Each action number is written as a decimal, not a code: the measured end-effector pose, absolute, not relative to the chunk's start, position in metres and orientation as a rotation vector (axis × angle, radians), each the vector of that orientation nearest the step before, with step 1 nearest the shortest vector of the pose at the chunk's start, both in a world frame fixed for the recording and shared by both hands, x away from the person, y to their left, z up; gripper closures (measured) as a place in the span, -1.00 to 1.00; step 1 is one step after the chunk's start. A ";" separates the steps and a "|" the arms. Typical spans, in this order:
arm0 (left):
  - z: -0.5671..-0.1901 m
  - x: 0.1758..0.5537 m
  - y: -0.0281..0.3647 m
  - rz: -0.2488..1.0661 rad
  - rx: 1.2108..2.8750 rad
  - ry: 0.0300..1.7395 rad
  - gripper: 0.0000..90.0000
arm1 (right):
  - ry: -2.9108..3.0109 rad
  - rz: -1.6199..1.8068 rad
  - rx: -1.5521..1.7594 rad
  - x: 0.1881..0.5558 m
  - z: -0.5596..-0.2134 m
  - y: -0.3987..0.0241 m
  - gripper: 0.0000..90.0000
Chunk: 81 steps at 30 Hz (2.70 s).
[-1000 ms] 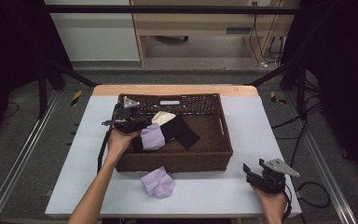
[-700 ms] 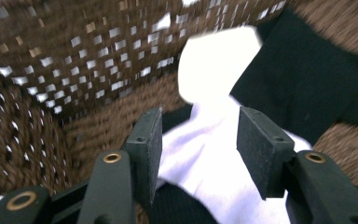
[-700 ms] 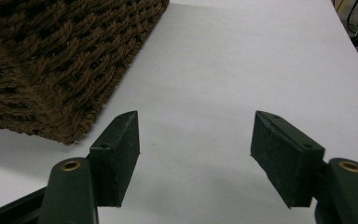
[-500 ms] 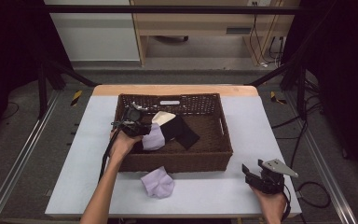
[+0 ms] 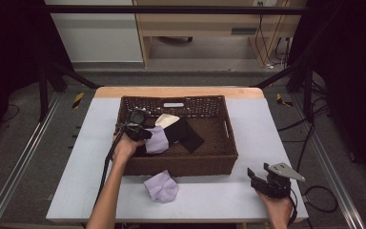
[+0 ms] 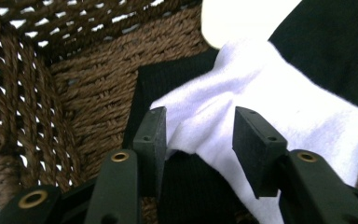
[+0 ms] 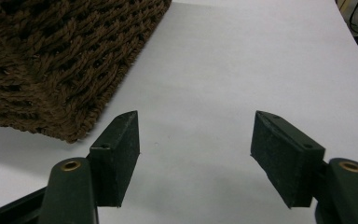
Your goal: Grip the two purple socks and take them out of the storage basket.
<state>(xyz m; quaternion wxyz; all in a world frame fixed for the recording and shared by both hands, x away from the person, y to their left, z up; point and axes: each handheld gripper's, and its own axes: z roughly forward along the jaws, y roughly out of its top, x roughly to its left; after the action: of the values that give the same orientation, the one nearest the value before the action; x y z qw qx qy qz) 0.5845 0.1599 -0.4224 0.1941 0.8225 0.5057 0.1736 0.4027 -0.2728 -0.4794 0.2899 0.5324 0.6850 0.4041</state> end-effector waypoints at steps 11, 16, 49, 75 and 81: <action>-0.422 0.584 0.159 0.448 2.342 1.431 0.88 | 1.830 1.078 1.416 0.402 -0.479 -0.273 -0.26; -0.420 0.583 0.159 0.451 2.324 1.411 0.91 | 1.828 1.085 1.422 0.402 -0.479 -0.273 -0.25; -0.364 0.544 0.182 0.602 1.840 1.006 0.93 | 1.809 1.087 1.423 0.402 -0.478 -0.276 -0.22; -0.300 0.451 0.196 0.620 1.665 0.747 0.95 | 1.804 1.090 1.425 0.400 -0.478 -0.277 -0.18; -0.289 0.428 0.201 0.584 1.645 0.681 0.94 | 1.801 1.088 1.427 0.400 -0.478 -0.278 -0.18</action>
<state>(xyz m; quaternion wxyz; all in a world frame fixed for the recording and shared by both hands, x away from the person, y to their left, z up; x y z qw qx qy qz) 0.4283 0.2007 -0.2887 0.5924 0.7072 0.2928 0.2513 0.4003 -0.2779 -0.4778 0.2950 0.5363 0.6768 0.4090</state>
